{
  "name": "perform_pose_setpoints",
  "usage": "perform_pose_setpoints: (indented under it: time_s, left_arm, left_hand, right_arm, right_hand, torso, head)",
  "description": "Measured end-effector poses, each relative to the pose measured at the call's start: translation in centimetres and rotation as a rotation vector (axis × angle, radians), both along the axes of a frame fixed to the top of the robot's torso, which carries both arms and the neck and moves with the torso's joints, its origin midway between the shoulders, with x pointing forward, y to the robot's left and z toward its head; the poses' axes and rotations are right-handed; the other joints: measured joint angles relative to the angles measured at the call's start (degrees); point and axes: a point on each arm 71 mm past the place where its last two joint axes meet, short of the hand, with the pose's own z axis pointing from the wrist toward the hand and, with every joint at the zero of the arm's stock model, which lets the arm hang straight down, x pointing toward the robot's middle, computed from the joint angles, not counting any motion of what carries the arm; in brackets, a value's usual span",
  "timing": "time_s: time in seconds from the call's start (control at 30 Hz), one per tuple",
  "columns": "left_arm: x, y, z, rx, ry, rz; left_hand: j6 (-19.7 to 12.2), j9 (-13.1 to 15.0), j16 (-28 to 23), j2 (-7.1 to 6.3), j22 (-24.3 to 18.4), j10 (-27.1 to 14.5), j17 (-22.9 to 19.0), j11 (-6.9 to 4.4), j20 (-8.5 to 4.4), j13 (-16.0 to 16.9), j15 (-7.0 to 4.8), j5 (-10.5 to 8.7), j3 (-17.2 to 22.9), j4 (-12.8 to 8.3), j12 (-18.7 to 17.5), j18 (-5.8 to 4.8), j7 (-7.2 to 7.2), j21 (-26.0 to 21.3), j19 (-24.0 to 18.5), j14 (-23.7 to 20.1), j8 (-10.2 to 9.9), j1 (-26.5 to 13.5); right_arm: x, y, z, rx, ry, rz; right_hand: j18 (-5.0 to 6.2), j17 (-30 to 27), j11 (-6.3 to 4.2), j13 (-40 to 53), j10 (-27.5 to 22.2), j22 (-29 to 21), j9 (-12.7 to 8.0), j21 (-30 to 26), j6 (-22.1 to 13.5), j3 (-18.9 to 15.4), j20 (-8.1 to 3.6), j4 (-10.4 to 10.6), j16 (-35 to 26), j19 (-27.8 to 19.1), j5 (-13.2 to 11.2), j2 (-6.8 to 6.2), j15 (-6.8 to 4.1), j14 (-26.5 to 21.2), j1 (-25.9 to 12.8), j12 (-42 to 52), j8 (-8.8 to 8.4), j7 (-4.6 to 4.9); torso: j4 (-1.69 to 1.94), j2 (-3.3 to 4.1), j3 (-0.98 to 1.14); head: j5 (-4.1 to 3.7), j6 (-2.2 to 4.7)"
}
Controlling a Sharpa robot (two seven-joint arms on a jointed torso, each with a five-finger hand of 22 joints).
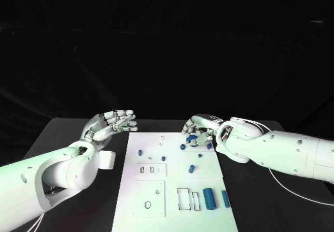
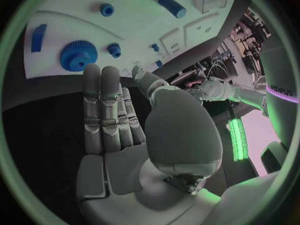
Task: Assemble the parts on the task board
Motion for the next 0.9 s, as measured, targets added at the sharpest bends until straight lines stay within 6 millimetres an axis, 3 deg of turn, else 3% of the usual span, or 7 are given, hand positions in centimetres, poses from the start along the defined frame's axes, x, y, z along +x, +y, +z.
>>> perform_pose_setpoints:
  time_s: [0.13, 0.23, 0.43, 0.5, 0.73, 0.8, 0.9]
  left_arm:
    - [-0.3, -0.2, 0.5, -0.004, -0.006, -0.014]
    - [-0.4, -0.2, 0.8, -0.005, -0.009, -0.019]
    - [-0.5, 0.0, 1.2, -0.005, -0.014, -0.021]
    - [-0.5, 0.0, 1.2, -0.005, -0.015, -0.021]
    - [-0.4, 0.2, 1.4, -0.003, -0.016, -0.019]
    - [-0.4, 0.3, 1.4, -0.002, -0.017, -0.018]
    - [-0.4, 0.4, 1.4, -0.001, -0.016, -0.017]
  left_hand:
    - [0.0, 0.0, 0.0, -0.17, 0.1, 0.0, 0.1, 0.0, 0.0, 0.0, 0.0, 0.0, 0.0, 0.0, 0.0, -0.02, 0.0, 0.2, 0.0, 0.0, 0.0, -0.2]
    - [0.0, -0.1, 0.0, -0.23, 0.1, 0.0, 0.1, 0.0, 0.0, 0.0, 0.0, 0.0, 0.0, 0.0, 0.0, -0.03, 0.0, 0.2, 0.0, 0.0, 0.0, -0.2]
    - [0.0, -0.1, -0.2, -0.23, 0.3, 0.0, 0.2, 0.0, 0.0, 0.0, 0.0, 0.0, 0.0, 0.0, -0.3, -0.04, 0.0, 0.5, 0.0, 0.0, -0.3, -0.2]
    - [0.0, 0.0, -0.2, -0.45, 0.4, 0.0, 0.2, 0.0, 0.0, 0.0, 0.0, 0.0, 0.0, 0.0, -0.6, -0.04, 0.0, 0.7, 0.0, 0.0, -0.3, -0.4]
    - [0.0, -0.1, -0.2, -0.44, 0.6, 0.0, 0.4, 0.0, 0.21, 0.0, 0.0, 0.0, 0.2, 0.2, -0.8, -0.06, 0.0, 0.9, -0.2, 0.0, -0.6, -0.9]
    - [0.0, -0.1, -0.2, -0.44, 0.6, 0.0, 0.4, 0.0, 0.21, 0.0, 0.01, 0.0, 0.2, 0.2, -0.8, -0.06, 0.0, 0.9, -0.2, 0.0, -0.6, -0.9]
    - [0.0, -0.1, -0.2, -0.44, 0.6, 0.0, 0.5, 0.0, 0.21, 0.0, 0.01, 0.0, 0.2, 0.2, -0.8, -0.06, 0.0, 0.9, -0.2, 0.0, -0.6, -0.9]
  right_arm:
    - [-0.3, 0.4, 0.0, -0.052, -0.021, 0.01]
    - [-0.4, 0.6, 0.0, -0.076, -0.03, 0.012]
    - [-0.5, 0.8, 0.0, -0.112, -0.038, 0.01]
    - [-0.5, 0.8, -0.1, -0.119, -0.039, 0.009]
    - [-0.4, 0.9, -0.1, -0.138, -0.044, 0.007]
    - [-0.4, 1.0, -0.1, -0.142, -0.044, 0.007]
    - [-0.3, 1.1, -0.2, -0.147, -0.043, 0.007]
  right_hand:
    - [-1.59, 14.3, 0.31, 1.1, -0.7, 17.0, 1.0, 13.2, 0.2, -2.0, 0.38, 1.3, 15.7, 3.0, 0.0, 0.24, 0.2, 0.2, 0.7, 0.0, -0.6, 0.21]
    - [-2.44, 18.5, 0.44, 1.5, -0.8, 22.2, 1.4, 17.0, 0.2, -2.6, 0.59, 2.0, 20.3, 4.0, 0.0, 0.34, 0.2, 0.2, 0.8, 0.0, -0.89, 0.21]
    - [-2.44, 22.5, 0.52, 1.8, -0.9, 27.3, 1.8, 20.5, 0.3, -3.2, 0.81, 2.6, 24.6, 5.3, 0.0, 0.45, 0.2, 0.2, 1.4, 0.0, -1.27, 0.3]
    - [-3.32, 23.2, 0.52, 2.0, -0.9, 28.6, 1.9, 21.4, 0.4, -3.3, 0.71, 2.6, 25.4, 5.8, 0.0, 0.45, 0.2, 0.2, 1.4, 0.0, -1.27, 0.42]
    - [-3.32, 26.3, 0.3, 2.4, -0.7, 33.0, 2.3, 24.2, 0.8, -3.2, 0.69, 3.2, 28.3, 7.6, 0.0, 0.75, 0.21, 0.2, 1.7, 0.0, -1.27, 0.07]
    - [-4.19, 26.9, 0.3, 2.4, -0.7, 33.9, 2.4, 24.6, 1.0, -2.9, 0.8, 3.5, 28.9, 7.7, 0.0, 1.04, 0.21, 0.2, 2.0, 0.0, -1.27, 0.09]
    - [-4.2, 27.5, 0.19, 2.4, -0.6, 34.6, 2.5, 25.0, 1.1, -2.2, 0.69, 3.7, 29.3, 8.0, 0.0, 1.05, 0.21, 0.2, 2.0, 0.0, -1.27, 0.16]
  torso:
    - [0.24, 0.76, -0.25]
    - [0.37, 1.22, -0.39]
    - [0.57, 1.85, -0.61]
    - [0.63, 1.99, -0.67]
    - [0.73, 2.29, -0.74]
    - [0.77, 2.4, -0.77]
    - [0.83, 2.54, -0.79]
  head:
    - [-0.24, -0.12]
    - [-0.33, -0.27]
    - [-0.41, -0.21]
    - [-0.42, -0.19]
    - [-0.43, -0.12]
    - [-0.44, -0.1]
    - [-0.35, -0.27]
